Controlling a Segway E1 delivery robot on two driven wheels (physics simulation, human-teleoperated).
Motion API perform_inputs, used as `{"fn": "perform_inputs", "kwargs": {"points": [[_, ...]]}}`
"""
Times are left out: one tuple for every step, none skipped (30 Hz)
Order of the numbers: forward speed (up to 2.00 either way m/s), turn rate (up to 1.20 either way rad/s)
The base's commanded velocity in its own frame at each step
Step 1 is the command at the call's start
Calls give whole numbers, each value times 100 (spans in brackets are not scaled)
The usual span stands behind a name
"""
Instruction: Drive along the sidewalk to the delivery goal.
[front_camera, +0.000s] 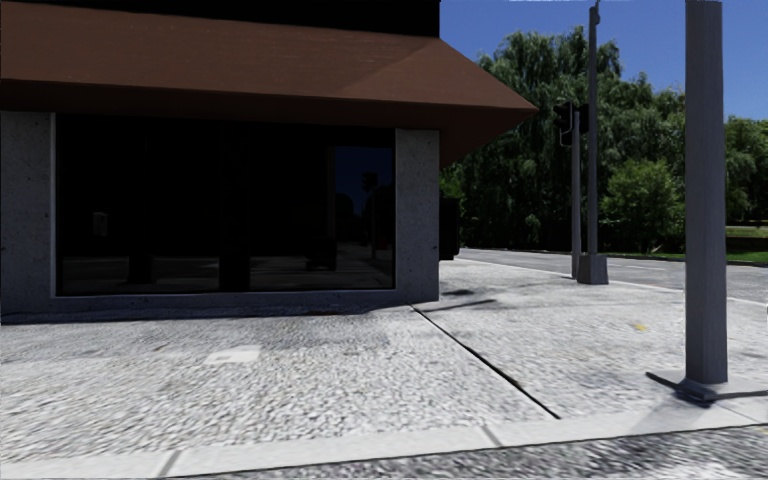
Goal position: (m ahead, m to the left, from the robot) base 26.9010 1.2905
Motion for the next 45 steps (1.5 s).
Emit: {"fn": "perform_inputs", "kwargs": {"points": [[154,-31],[154,-31],[154,-31],[154,-32],[154,-32],[154,-32],[154,-32],[154,-32],[154,-32],[154,-32],[154,-32],[154,-32],[154,-32],[154,-32],[154,-32],[154,-32],[154,-32],[154,-32],[154,-32],[154,-32],[154,-32],[154,-32],[154,-32],[154,-32],[154,-32],[154,-32],[154,-32],[154,-32],[154,-32],[154,-32],[154,-32],[154,-32],[154,-32],[154,-33],[154,-33],[154,-33],[154,-33],[154,-33],[154,-33],[154,-33],[154,-33],[154,-33],[154,-33],[154,-33],[154,-33]]}}
